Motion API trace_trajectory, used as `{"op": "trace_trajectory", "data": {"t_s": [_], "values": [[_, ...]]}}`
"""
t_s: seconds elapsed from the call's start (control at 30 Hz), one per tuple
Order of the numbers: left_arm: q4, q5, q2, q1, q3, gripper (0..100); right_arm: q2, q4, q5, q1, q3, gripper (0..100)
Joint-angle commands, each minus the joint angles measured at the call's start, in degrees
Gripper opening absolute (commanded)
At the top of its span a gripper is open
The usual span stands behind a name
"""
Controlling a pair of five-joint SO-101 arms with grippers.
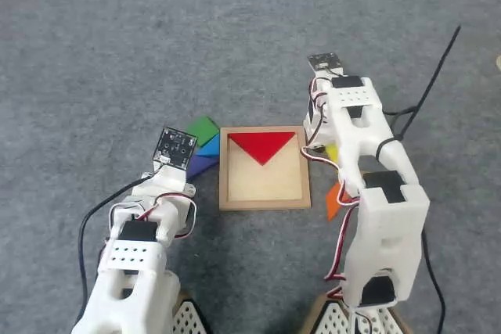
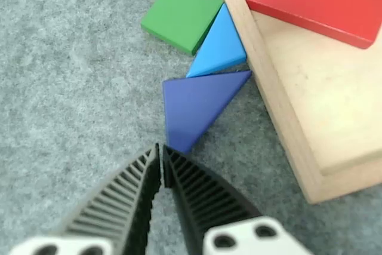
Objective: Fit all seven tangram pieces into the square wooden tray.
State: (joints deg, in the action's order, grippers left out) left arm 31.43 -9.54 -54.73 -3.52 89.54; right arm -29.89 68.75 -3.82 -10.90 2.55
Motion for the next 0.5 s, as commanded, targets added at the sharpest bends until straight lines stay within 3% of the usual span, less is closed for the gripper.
{"op": "trace_trajectory", "data": {"t_s": [0.0,0.27,0.47], "values": [[-0.9,0.1,0.1,0.0,-2.4,1,0.3,-0.7,0.4,-0.1,0.6,25.3],[-0.9,0.1,0.1,0.0,-2.4,1,0.8,-1.6,-10.1,0.0,2.4,31.9],[-0.9,0.1,0.1,0.0,-2.4,1,0.0,-4.7,-13.1,-0.6,2.5,32.0]]}}
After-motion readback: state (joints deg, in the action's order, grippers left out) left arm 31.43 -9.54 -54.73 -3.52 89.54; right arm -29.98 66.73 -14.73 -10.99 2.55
